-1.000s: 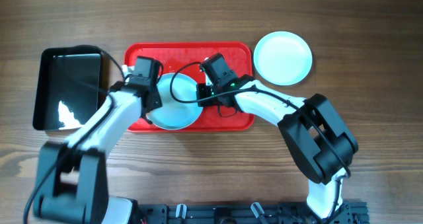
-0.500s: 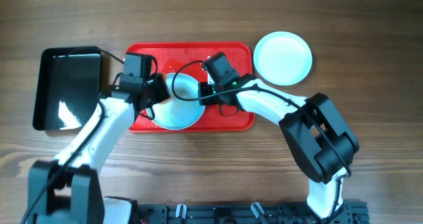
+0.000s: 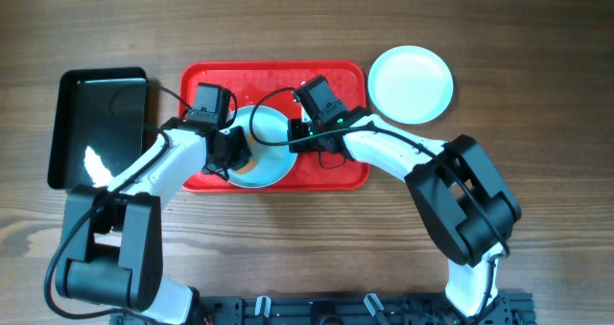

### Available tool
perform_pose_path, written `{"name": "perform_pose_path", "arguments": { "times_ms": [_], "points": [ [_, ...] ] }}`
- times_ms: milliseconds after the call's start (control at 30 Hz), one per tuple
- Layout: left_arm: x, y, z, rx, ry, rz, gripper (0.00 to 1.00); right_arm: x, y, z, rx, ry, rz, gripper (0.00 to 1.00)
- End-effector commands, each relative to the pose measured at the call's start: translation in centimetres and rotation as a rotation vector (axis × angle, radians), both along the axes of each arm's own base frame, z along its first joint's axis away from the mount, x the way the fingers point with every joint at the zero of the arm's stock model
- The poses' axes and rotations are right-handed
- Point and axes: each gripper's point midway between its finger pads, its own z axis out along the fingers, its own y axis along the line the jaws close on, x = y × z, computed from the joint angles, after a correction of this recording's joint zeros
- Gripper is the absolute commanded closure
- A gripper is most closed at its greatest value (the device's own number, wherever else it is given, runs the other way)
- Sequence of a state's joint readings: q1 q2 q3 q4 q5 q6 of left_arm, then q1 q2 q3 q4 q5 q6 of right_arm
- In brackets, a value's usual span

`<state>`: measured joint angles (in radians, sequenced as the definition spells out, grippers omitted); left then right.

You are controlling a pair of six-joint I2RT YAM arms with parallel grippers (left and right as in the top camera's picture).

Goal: Clean dirty plates on tray and stack at the side
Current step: 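Scrub the last plate with the sponge while the right gripper holds it, then lift the last plate with the right gripper and place it on the stack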

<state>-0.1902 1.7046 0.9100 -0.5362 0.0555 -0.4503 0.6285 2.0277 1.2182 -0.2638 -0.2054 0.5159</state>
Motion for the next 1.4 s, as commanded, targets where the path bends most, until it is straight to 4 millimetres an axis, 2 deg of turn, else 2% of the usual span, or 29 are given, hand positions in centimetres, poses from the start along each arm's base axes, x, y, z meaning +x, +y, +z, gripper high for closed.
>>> {"name": "perform_pose_path", "arguments": {
  "times_ms": [0, 133, 233, 433, 567, 667, 833, 900, 933, 1067, 1133, 1267, 1367],
  "points": [
    [-0.1, 5.7, 0.1, 0.319, -0.016, 0.073, 0.96, -0.8, -2.1, -3.0, -0.093, 0.05, -0.036, 0.96],
    [0.1, 8.4, 2.4, 0.473, -0.071, 0.114, 0.96, -0.8, -2.2, -3.1, -0.097, 0.05, -0.031, 0.96],
    [0.5, 8.9, 4.6, 0.494, -0.136, 0.139, 0.96, -0.8, -2.2, -3.1, -0.098, 0.05, -0.03, 0.96],
    [1.1, 7.8, 10.2, 0.372, -0.316, 0.202, 0.96, -0.2, -1.7, -2.2, -0.094, 0.025, -0.006, 0.96],
    [1.0, 5.7, 12.8, 0.226, -0.394, 0.172, 0.96, 1.6, -1.9, -0.1, -0.168, -0.031, 0.023, 0.96],
    [0.9, 4.2, 12.9, 0.142, -0.392, 0.137, 0.96, 4.1, -3.1, 3.2, -0.301, -0.114, 0.025, 0.96],
    [0.5, 3.9, 10.9, 0.141, -0.313, 0.113, 0.96, 7.6, -6.0, 10.5, -0.532, -0.257, -0.022, 0.96],
    [0.4, 3.9, 9.9, 0.149, -0.28, 0.109, 0.96, 8.6, -7.1, 13.8, -0.607, -0.315, -0.042, 0.96],
    [0.3, 3.9, 9.1, 0.155, -0.254, 0.106, 0.96, 9.3, -7.9, 16.7, -0.657, -0.364, -0.054, 0.96],
    [0.2, 3.6, 7.7, 0.147, -0.21, 0.096, 0.96, 10.1, -9.3, 22.1, -0.746, -0.472, -0.068, 0.95],
    [0.2, 3.4, 7.3, 0.14, -0.196, 0.092, 0.96, 10.1, -10.1, 24.0, -0.807, -0.522, -0.065, 0.96],
    [0.3, 3.2, 7.0, 0.129, -0.191, 0.088, 0.96, 9.7, -11.5, 27.1, -1.046, -0.615, -0.024, 0.96],
    [0.8, 2.3, 7.2, 0.083, -0.207, 0.076, 0.96, 9.1, -11.4, 28.7, -1.198, -0.663, 0.021, 0.96]
  ]
}}
